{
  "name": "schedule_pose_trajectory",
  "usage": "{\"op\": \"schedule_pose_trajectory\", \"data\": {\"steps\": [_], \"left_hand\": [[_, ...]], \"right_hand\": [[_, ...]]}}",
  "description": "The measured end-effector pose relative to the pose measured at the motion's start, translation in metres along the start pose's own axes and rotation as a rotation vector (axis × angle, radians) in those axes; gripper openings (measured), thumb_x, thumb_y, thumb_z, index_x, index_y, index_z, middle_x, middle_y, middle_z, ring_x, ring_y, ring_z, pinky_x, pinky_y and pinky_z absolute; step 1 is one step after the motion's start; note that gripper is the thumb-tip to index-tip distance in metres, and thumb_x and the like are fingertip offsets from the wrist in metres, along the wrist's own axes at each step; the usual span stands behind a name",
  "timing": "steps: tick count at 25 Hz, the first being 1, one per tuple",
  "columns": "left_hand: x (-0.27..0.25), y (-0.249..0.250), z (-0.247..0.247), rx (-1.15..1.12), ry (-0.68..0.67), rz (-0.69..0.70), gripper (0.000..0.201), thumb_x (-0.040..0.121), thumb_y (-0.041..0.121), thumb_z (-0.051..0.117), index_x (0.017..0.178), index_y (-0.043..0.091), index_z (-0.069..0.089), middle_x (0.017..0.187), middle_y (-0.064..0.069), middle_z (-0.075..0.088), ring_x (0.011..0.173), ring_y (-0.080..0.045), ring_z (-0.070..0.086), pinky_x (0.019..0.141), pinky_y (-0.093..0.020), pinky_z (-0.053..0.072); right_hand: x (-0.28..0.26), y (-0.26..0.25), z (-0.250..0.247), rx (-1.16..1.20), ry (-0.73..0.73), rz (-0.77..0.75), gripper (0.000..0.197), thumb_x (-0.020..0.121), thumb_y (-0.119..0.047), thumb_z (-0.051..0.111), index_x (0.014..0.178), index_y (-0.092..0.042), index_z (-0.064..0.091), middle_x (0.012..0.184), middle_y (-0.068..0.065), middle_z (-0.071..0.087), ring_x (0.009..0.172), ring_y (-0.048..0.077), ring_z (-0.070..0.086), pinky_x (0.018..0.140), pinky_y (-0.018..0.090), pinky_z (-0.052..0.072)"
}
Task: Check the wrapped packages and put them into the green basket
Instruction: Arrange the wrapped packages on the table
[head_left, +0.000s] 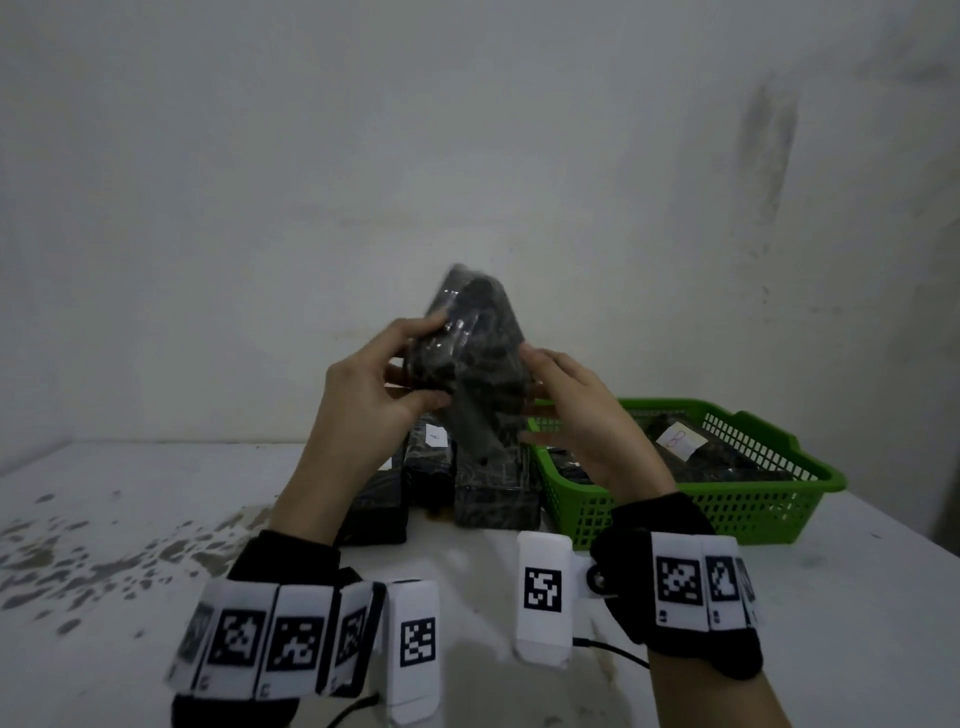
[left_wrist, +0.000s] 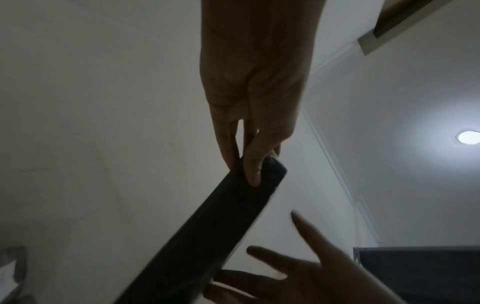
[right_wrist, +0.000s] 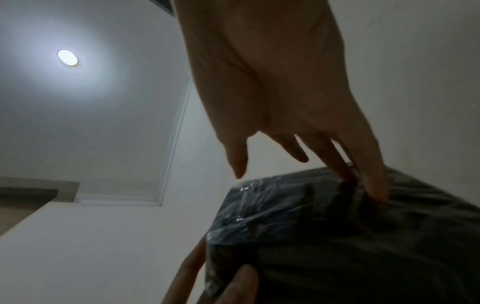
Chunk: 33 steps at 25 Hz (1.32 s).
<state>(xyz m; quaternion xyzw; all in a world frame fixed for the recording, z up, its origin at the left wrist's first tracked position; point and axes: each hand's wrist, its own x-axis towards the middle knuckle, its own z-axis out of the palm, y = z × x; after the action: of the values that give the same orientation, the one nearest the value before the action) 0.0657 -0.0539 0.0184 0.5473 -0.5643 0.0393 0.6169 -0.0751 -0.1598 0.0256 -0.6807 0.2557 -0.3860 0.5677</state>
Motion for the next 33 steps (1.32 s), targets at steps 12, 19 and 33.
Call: {"op": "schedule_pose_trajectory", "data": {"steps": [12,19,33], "left_hand": [[-0.001,-0.001,0.007,0.06,-0.136,0.139,0.068,0.075,-0.025,0.047,0.095,0.039,0.062,0.096,0.021,0.063,0.09,0.016,0.058,0.079,-0.003,0.044],[-0.005,0.001,0.006,0.047,-0.236,0.116,0.044,0.072,0.017,0.058,0.109,0.04,0.055,0.102,0.025,0.061,0.095,0.002,0.059,0.085,-0.009,0.045],[-0.003,0.0,0.006,0.137,-0.202,0.125,0.047,0.073,-0.001,0.071,0.1,0.035,0.057,0.094,0.025,0.06,0.087,0.019,0.052,0.075,0.002,0.033]], "right_hand": [[-0.004,-0.001,0.006,0.365,0.015,-0.07,0.044,0.087,-0.032,0.06,0.121,-0.01,0.044,0.112,0.024,0.064,0.085,0.037,0.069,0.065,0.038,0.06],[-0.005,-0.001,0.006,0.374,0.022,-0.021,0.047,0.088,-0.031,0.06,0.12,-0.005,0.038,0.111,0.027,0.062,0.084,0.035,0.069,0.061,0.035,0.06],[-0.002,-0.002,0.004,0.409,-0.052,0.099,0.047,0.09,-0.04,0.055,0.108,0.004,0.054,0.103,0.025,0.067,0.085,0.036,0.07,0.065,0.038,0.06]]}}
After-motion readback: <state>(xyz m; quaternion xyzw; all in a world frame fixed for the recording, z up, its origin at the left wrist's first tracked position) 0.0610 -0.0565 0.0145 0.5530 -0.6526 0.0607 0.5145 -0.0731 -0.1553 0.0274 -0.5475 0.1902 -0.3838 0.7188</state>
